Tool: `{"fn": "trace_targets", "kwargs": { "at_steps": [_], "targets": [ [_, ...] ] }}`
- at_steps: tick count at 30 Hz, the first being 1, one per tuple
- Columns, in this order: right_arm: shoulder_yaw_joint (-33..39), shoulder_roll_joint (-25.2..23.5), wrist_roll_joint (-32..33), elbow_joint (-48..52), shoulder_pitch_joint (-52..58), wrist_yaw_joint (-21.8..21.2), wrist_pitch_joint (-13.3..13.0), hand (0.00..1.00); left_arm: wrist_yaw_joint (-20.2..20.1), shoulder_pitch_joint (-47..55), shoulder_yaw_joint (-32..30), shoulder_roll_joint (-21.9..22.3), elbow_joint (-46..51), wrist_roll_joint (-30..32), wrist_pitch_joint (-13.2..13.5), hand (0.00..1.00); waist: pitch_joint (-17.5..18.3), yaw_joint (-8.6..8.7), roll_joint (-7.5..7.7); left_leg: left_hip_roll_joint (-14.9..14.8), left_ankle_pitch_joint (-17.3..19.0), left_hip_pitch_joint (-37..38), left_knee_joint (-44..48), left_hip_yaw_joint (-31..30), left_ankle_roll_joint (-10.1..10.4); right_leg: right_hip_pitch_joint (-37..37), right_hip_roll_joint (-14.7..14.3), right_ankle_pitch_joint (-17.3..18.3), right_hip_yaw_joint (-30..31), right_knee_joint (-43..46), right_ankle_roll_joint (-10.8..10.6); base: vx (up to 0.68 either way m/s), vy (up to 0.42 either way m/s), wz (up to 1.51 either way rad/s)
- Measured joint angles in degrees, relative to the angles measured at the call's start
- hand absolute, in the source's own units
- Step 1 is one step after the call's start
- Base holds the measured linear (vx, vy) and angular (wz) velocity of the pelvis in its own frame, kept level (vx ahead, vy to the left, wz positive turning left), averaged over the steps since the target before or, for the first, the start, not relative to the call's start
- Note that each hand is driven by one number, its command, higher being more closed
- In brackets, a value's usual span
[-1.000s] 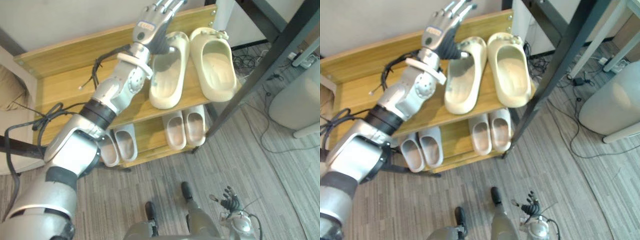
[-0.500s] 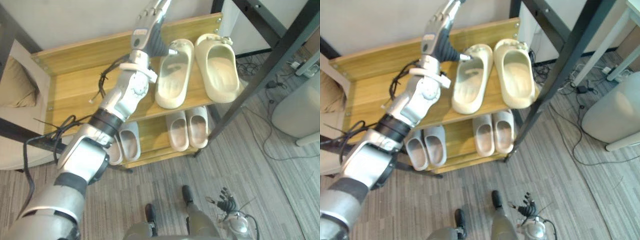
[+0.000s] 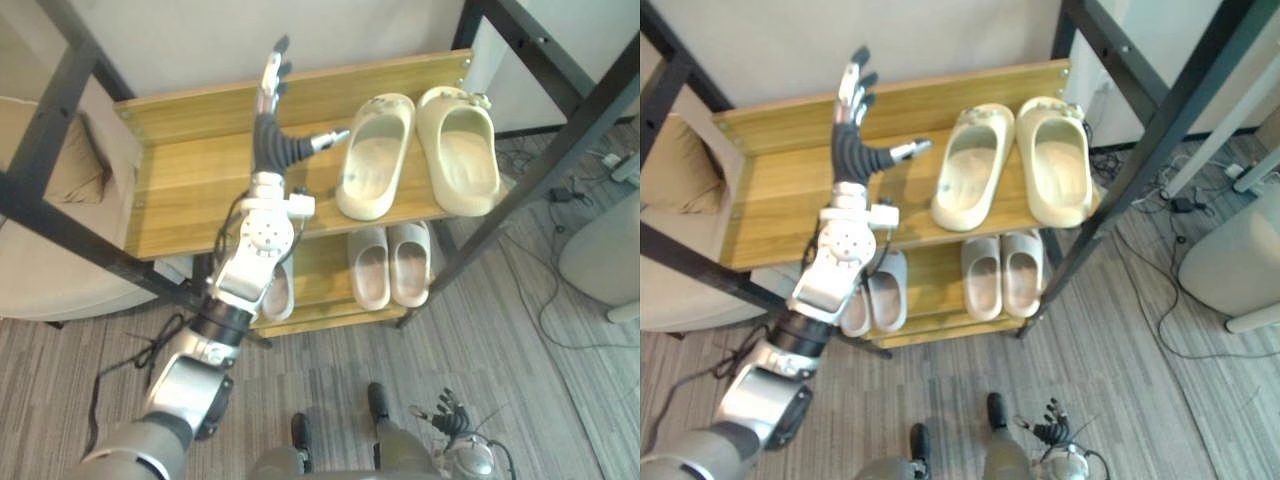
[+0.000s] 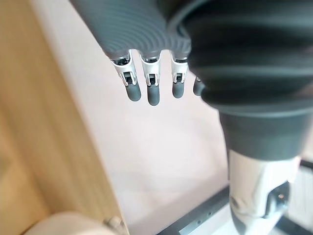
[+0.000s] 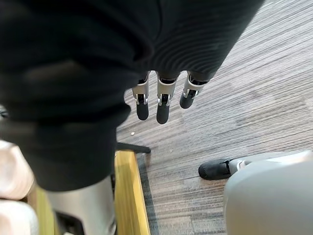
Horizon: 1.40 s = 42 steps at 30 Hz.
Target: Organize the slippers on the shoe rack
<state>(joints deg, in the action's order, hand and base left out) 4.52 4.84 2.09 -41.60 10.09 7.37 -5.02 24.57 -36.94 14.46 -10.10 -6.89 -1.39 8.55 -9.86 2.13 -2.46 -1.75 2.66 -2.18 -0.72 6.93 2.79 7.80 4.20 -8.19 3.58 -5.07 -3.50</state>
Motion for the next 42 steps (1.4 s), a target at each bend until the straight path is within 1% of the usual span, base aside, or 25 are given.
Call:
{"fn": "trace_targets", "kwargs": {
  "at_steps": [6,9,11,15,20,24,28,34,39,42],
  "targets": [
    [-0.41,-0.2,-2.08,-0.15,0.03,-0.03,0.36,0.0,-2.92,4.39,0.52,4.04,1.08,-6.99,0.82,0.0,0.74,-0.2,0.26,0.07,-0.29,0.2,-0.02,-1.35,-0.12,-0.89,0.28,0.26,-1.71,0.0,-0.13,-0.01,-0.008,0.12],
    [-0.63,-0.2,-2.11,-0.79,0.05,0.01,0.62,0.0,-4.65,7.15,0.82,4.28,1.08,-9.12,1.27,0.0,1.88,-0.37,0.37,0.02,-0.32,0.28,-0.13,-1.41,-0.07,-1.02,0.1,0.36,-2.07,-0.01,-0.13,0.01,-0.007,0.04],
    [-0.73,-0.2,-2.12,-1.11,0.03,0.02,0.97,0.0,-5.03,9.0,1.67,4.29,1.05,-10.08,1.27,0.0,2.37,-0.36,0.46,0.01,-0.32,0.29,-0.14,-1.5,-0.06,-1.05,0.11,0.39,-2.24,-0.01,-0.16,0.0,-0.004,0.02],
    [-0.79,-0.28,-2.12,-2.46,-0.56,0.05,1.07,0.0,-6.64,10.21,5.07,4.33,-0.56,-10.15,1.22,0.0,2.63,-0.43,0.72,0.0,-0.49,0.63,-0.17,-2.59,0.06,-1.96,0.14,0.52,-3.42,-0.19,-0.16,0.0,-0.012,0.13],
    [-1.24,-0.29,-2.11,-3.36,-0.96,0.27,1.14,0.0,-7.54,10.71,7.1,4.83,-2.42,-10.58,1.09,0.0,2.86,-0.42,1.06,-0.1,-0.61,0.65,-0.31,-2.58,0.1,-1.9,0.13,0.57,-3.48,-0.44,-0.09,0.0,-0.002,0.01],
    [-1.51,-0.34,-2.1,-3.65,-1.1,0.33,1.18,0.0,-8.6,10.84,7.64,6.5,-5.2,-11.25,1.04,0.0,2.9,-0.41,1.13,-0.47,-0.82,0.98,-0.93,-2.56,0.42,-1.89,-0.12,0.68,-3.55,-0.45,0.08,0.0,0.0,0.0],
    [-1.49,-0.34,-2.1,-4.47,-1.63,0.4,1.44,0.0,-9.02,10.81,8.53,7.01,-5.17,-11.67,1.22,0.0,2.93,-0.4,1.18,-0.83,-0.89,1.2,-1.24,-2.51,0.54,-1.9,-0.45,0.85,-3.6,-0.45,0.24,0.0,0.0,0.0],
    [-1.49,-0.36,-2.08,-4.52,-1.71,0.42,1.57,0.0,-9.99,10.64,10.52,7.88,-5.83,-11.68,2.18,0.0,3.01,-0.37,1.3,-0.79,-0.87,1.23,-1.35,-2.51,0.57,-1.9,-0.45,0.95,-3.65,-0.46,0.2,0.0,0.0,0.0],
    [-1.48,-0.42,-2.06,-4.6,-1.8,0.5,1.57,0.0,-10.04,9.8,12.56,8.8,-7.98,-12.31,2.4,0.0,3.6,-0.2,2.24,-0.77,-0.87,1.26,-1.38,-2.51,0.57,-1.9,-0.44,0.96,-3.65,-0.48,0.19,0.0,0.0,0.0],
    [-1.48,-0.44,-2.05,-4.7,-1.93,0.58,1.57,0.0,-10.03,8.18,14.21,8.98,-9.72,-12.35,2.4,0.0,3.64,0.07,2.3,-0.71,-0.88,1.28,-1.41,-2.49,0.56,-1.9,-0.41,0.97,-3.61,-0.48,0.18,0.0,0.0,0.0]
  ]
}}
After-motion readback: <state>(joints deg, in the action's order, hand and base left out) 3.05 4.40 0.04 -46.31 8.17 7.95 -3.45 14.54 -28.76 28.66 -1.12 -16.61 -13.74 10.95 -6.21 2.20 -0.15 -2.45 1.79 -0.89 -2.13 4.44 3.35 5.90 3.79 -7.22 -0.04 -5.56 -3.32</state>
